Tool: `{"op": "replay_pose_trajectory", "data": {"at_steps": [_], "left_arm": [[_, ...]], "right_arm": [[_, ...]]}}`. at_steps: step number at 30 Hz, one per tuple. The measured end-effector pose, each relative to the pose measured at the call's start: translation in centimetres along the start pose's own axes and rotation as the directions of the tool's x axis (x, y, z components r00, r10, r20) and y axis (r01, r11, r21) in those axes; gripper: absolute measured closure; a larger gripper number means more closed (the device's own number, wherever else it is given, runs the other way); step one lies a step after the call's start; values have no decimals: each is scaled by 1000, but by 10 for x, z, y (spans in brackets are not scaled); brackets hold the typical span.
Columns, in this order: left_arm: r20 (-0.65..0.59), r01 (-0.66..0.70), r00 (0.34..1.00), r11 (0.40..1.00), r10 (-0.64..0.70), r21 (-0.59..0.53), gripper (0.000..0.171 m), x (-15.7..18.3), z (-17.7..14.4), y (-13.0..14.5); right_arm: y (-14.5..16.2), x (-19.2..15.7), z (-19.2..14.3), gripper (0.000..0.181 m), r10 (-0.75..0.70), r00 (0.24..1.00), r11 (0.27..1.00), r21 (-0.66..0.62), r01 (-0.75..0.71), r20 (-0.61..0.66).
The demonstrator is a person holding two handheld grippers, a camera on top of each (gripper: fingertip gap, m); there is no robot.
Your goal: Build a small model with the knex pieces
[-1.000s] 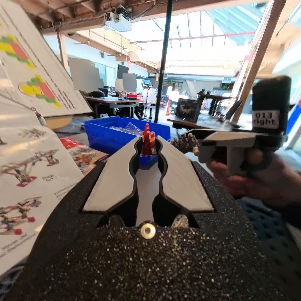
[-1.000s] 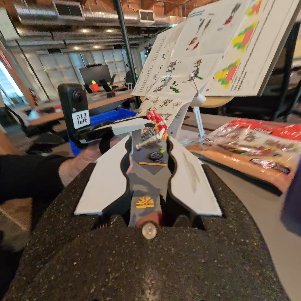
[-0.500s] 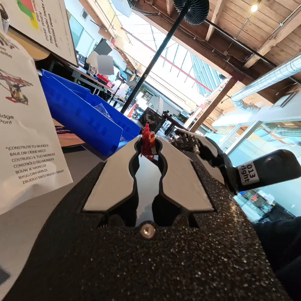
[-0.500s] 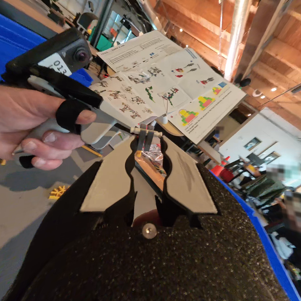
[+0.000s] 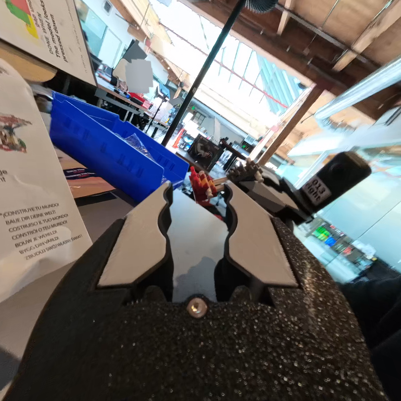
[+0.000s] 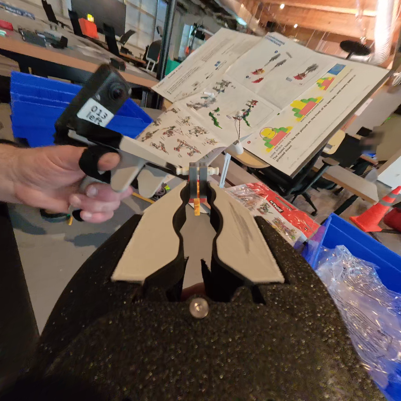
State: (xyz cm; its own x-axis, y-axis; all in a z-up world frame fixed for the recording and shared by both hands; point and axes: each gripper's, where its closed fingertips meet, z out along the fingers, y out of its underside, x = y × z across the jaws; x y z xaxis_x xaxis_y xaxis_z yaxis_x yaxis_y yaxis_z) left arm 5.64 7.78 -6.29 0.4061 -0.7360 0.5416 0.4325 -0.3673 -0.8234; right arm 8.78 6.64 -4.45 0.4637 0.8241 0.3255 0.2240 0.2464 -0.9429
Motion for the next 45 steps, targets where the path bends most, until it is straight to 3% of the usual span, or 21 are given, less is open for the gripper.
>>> {"op": "replay_pose_trajectory", "data": {"at_steps": [5,10,16,18,21,25,34,45], "left_arm": [[85,-114,988,978,131,-176,117,-4,-6,13],[65,-273,943,870,327,-410,125,2,-36,41],[128,-369,885,842,448,-394,134,-24,-51,34],[96,-361,895,833,436,-418,134,-22,-48,39],[72,-435,854,784,515,-443,138,-20,-49,43],[40,-407,877,784,478,-469,138,-16,-48,57],[39,-392,883,779,468,-489,138,-21,-45,65],[19,-398,881,763,473,-509,137,-21,-42,73]], "right_arm": [[14,21,-9,167,20,996,990,-143,-7,91],[39,24,-11,167,2,971,939,-335,81,239],[81,7,-5,167,94,900,862,-488,140,425],[96,0,-4,167,121,875,829,-533,171,469],[115,-9,-3,167,146,838,782,-580,228,525],[133,-15,-1,167,187,796,751,-607,262,575],[140,-19,-4,166,252,746,756,-607,246,616],[147,-19,-14,153,261,762,767,-607,210,592]]}}
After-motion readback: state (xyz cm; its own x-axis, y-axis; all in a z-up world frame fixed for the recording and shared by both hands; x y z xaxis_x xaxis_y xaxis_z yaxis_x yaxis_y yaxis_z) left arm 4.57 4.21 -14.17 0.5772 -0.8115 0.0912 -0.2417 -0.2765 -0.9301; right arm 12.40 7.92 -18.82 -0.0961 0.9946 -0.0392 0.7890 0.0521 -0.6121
